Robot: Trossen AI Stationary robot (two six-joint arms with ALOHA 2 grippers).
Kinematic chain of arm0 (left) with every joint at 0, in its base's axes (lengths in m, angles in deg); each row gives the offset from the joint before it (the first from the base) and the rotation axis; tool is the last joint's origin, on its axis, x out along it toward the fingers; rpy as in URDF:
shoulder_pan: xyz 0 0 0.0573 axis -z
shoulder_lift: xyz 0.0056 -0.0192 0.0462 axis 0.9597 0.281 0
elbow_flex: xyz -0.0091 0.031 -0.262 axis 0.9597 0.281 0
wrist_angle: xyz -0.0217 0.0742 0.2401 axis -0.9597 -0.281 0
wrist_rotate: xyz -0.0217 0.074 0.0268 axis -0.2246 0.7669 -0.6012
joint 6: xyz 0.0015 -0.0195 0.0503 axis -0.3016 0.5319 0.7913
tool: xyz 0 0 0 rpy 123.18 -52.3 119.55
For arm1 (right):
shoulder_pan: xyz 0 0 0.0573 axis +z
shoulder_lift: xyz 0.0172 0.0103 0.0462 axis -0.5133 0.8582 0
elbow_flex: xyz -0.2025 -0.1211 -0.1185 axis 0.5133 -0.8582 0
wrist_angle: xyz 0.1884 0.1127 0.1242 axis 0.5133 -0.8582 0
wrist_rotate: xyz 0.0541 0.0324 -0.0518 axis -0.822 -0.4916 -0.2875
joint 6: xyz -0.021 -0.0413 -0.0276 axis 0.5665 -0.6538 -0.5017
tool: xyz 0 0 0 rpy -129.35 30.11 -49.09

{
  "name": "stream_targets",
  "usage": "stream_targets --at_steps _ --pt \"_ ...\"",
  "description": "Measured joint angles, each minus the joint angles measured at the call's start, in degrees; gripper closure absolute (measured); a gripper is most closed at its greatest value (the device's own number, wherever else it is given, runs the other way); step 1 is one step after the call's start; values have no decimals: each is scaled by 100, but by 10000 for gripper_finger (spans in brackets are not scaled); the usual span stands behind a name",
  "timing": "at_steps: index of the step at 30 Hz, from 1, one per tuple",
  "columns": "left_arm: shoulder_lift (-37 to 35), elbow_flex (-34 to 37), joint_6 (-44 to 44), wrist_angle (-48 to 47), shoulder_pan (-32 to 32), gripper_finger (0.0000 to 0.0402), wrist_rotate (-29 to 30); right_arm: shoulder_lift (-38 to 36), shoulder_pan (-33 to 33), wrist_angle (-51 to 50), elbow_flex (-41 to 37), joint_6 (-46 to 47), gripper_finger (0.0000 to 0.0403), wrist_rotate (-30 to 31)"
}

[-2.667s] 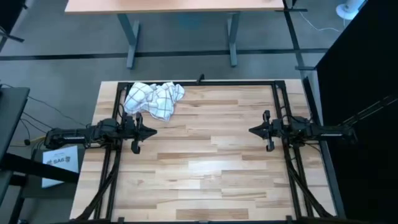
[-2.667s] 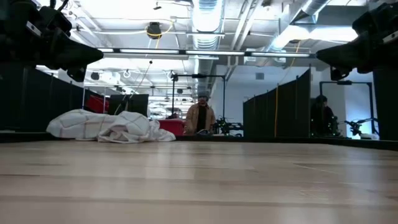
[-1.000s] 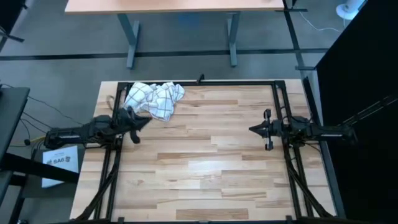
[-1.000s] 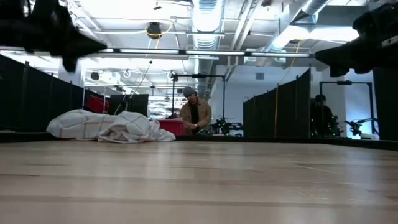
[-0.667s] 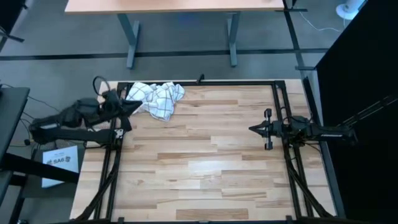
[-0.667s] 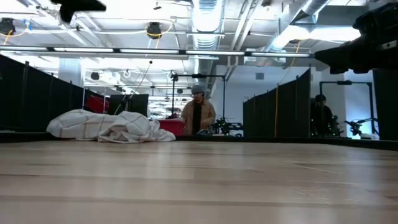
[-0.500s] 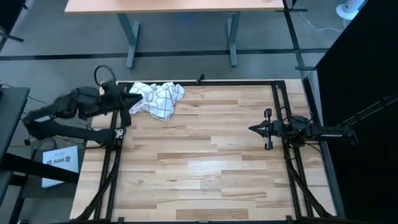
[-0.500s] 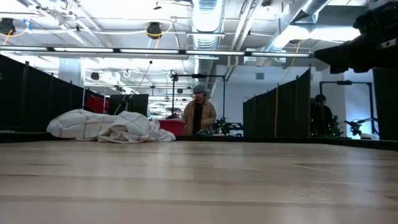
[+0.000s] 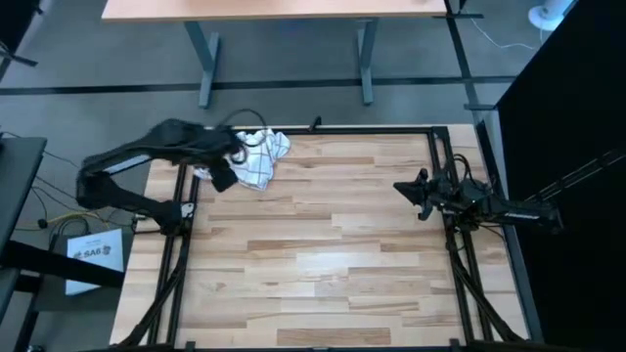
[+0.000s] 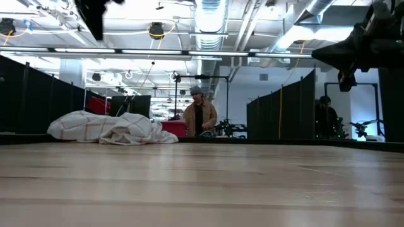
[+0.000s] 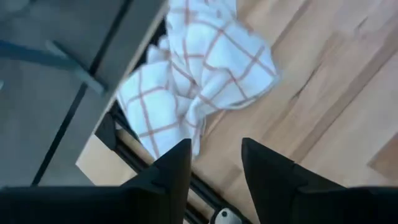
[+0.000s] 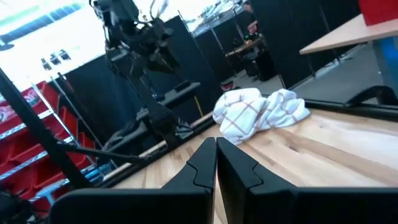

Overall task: Roll towel
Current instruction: Prepare the white striped towel on the table for folding

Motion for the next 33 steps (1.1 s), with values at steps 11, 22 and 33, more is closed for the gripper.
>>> stream_targets --at_steps 11,22,33 --pt "1605 1548 598 196 -1070 274 -503 31 -12 -375 6 198 403 -86" --pt "1732 3269 1322 978 -1618 274 -489 31 -233 -394 8 206 403 -96" --pt "1768 3492 2103 2381 -1795 274 300 31 -492 -402 8 228 403 -95"
